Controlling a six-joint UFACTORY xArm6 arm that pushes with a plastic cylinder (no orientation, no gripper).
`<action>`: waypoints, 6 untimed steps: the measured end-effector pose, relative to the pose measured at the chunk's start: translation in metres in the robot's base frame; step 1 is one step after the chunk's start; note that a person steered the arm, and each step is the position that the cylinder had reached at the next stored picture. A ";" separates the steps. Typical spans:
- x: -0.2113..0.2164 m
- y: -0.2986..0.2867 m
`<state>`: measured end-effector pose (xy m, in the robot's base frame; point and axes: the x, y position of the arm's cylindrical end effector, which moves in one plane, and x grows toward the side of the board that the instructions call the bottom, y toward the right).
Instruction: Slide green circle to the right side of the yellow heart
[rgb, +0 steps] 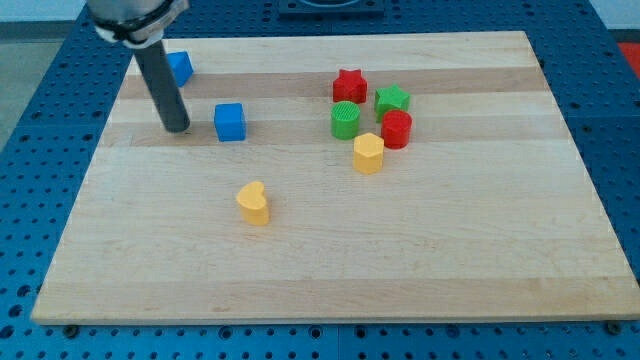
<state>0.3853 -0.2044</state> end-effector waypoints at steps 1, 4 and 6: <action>0.014 0.006; -0.009 0.065; -0.009 0.104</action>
<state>0.3758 -0.1002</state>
